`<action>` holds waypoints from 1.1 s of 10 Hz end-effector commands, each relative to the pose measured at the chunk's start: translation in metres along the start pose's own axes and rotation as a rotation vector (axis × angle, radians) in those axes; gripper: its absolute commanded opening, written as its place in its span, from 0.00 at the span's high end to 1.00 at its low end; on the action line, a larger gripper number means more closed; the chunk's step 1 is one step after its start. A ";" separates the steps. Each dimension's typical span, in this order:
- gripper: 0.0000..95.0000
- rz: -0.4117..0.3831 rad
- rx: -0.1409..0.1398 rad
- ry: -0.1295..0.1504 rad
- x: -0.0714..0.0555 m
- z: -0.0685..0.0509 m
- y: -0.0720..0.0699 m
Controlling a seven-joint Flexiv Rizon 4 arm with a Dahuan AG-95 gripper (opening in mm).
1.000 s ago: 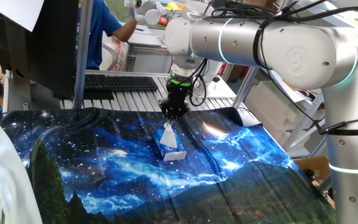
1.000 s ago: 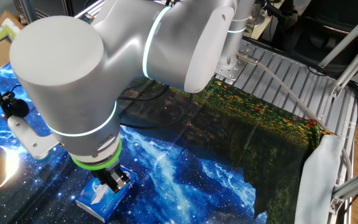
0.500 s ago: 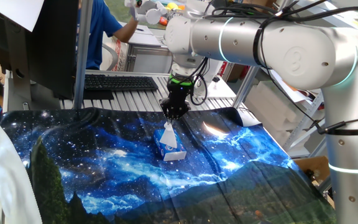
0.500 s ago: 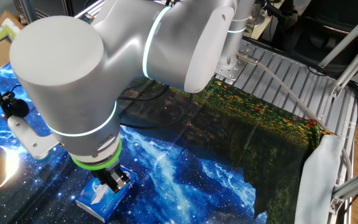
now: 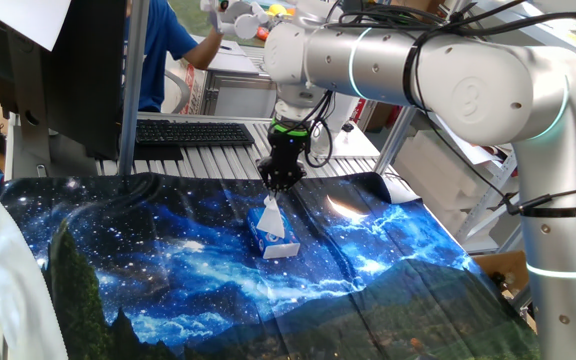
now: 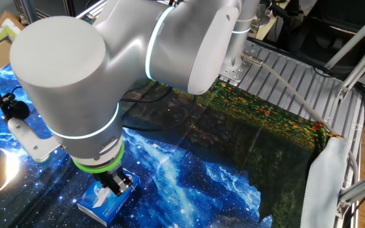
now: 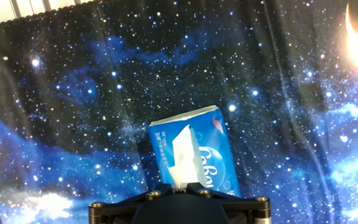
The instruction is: Pull out a napkin
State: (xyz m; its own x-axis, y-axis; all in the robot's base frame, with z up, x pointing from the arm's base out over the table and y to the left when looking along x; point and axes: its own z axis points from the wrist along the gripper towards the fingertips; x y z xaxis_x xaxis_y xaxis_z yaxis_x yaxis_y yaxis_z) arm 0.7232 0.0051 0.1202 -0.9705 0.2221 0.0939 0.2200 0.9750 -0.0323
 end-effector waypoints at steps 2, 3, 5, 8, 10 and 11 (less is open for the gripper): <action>1.00 0.016 0.004 -0.001 0.000 0.000 0.000; 1.00 0.027 0.009 -0.003 0.000 0.000 0.000; 1.00 0.042 0.015 -0.005 0.000 0.000 0.000; 1.00 0.071 0.021 -0.009 0.000 0.000 0.000; 1.00 0.070 0.021 -0.009 0.000 0.000 0.000; 1.00 0.056 0.020 -0.013 0.000 0.000 0.000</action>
State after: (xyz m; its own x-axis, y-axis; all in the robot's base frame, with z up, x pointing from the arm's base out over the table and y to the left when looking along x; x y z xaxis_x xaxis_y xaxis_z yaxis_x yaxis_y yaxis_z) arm 0.7239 0.0052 0.1202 -0.9592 0.2712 0.0797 0.2674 0.9620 -0.0552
